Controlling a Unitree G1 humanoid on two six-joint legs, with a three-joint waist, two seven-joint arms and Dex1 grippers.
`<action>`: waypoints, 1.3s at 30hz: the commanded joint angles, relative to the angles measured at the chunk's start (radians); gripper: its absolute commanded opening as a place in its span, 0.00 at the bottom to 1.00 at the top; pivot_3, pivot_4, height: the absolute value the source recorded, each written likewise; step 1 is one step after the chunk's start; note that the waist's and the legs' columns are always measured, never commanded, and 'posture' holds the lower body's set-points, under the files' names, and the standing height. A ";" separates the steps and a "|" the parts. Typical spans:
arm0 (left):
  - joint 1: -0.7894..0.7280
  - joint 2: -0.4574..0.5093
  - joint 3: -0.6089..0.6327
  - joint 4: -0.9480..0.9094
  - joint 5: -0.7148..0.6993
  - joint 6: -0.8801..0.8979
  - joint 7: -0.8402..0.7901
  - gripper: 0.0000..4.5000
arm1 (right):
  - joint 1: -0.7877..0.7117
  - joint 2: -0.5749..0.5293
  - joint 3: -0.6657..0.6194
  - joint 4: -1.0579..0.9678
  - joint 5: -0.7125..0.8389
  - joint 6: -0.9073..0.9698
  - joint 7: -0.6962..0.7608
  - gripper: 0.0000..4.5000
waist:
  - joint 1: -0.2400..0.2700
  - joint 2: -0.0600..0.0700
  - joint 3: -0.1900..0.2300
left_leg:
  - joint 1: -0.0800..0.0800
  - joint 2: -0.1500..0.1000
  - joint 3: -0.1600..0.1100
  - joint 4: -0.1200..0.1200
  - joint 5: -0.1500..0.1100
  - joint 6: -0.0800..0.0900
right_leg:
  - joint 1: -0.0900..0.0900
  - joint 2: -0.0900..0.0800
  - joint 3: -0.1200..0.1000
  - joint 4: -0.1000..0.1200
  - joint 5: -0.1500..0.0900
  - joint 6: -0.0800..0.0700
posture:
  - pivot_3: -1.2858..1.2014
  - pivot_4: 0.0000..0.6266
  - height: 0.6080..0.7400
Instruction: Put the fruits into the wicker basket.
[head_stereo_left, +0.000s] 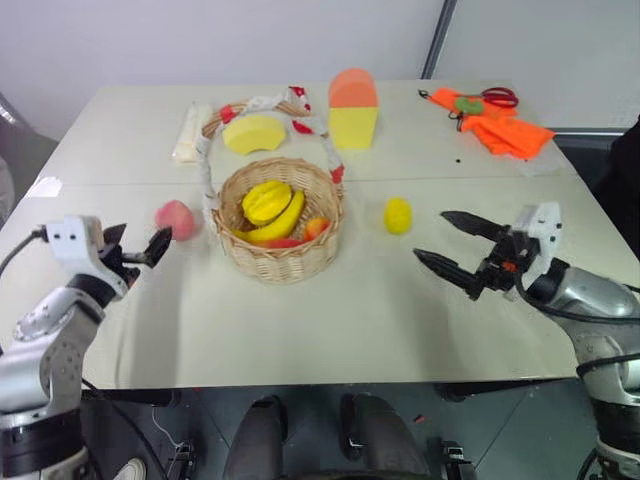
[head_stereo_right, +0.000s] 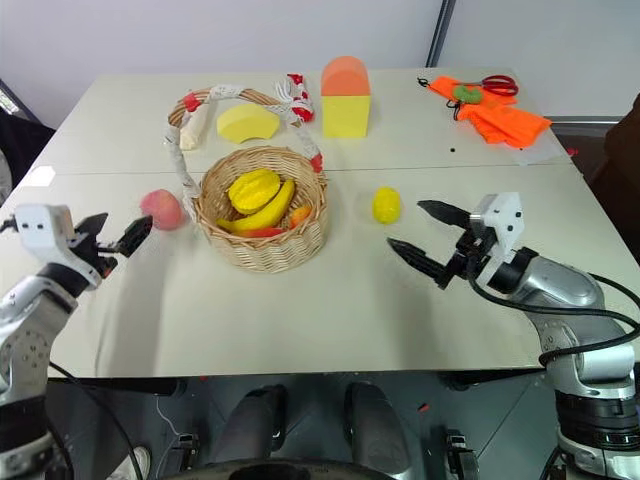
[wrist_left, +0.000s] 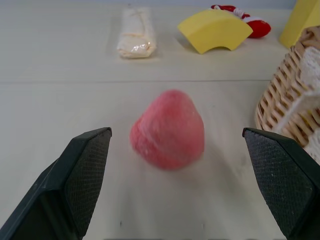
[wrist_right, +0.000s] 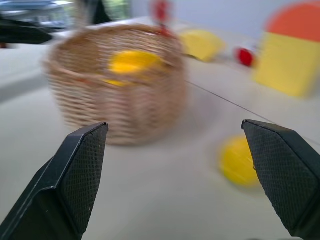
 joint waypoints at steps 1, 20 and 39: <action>-0.077 0.041 -0.039 0.030 0.050 0.064 0.043 1.00 | -0.054 -0.022 0.052 -0.141 0.068 0.064 -0.010 0.99 | 0.000 0.000 0.000 | 0.000 0.000 0.000 0.000 0.000 0.000 | 0.000 0.000 0.000 0.000 0.000 0.000 | 0.52 0.24 1.00; -0.358 0.016 -0.207 0.388 0.204 0.094 0.019 0.88 | -0.107 0.028 0.211 -0.198 0.021 0.053 -0.047 1.00 | 0.002 -0.001 0.000 | 0.000 -0.001 0.000 0.000 0.000 0.000 | 0.000 0.000 -0.001 0.001 0.004 0.001 | 0.52 0.24 1.00; -0.175 0.167 -0.027 -0.311 -0.367 0.294 -0.286 0.58 | -0.144 -0.014 0.153 -0.079 -0.012 0.023 -0.013 1.00 | 0.025 -0.001 0.001 | 0.000 0.001 0.003 0.000 0.003 -0.005 | 0.001 -0.003 -0.001 0.000 0.001 -0.001 | 0.52 0.24 1.00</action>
